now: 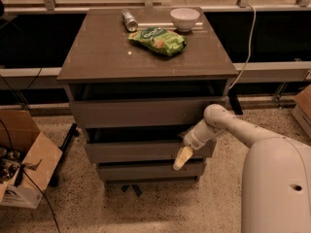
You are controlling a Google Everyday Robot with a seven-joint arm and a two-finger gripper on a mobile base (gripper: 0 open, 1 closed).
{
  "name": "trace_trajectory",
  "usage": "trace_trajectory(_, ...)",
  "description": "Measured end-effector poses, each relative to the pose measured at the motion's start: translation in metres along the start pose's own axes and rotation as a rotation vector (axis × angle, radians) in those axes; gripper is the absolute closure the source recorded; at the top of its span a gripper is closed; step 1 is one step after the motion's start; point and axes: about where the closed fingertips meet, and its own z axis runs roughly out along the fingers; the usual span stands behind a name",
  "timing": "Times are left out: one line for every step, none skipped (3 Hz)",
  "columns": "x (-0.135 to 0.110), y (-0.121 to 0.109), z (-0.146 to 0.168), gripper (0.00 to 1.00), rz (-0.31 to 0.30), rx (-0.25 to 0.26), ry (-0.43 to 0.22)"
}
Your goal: Open middle drawer
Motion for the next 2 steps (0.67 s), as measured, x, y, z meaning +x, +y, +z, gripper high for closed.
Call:
trace_trajectory(0.0056, -0.0079, 0.0047, 0.04, -0.045, 0.007, -0.005)
trace_trajectory(0.0129, -0.0114, 0.0053, 0.26, -0.055, 0.009, -0.026)
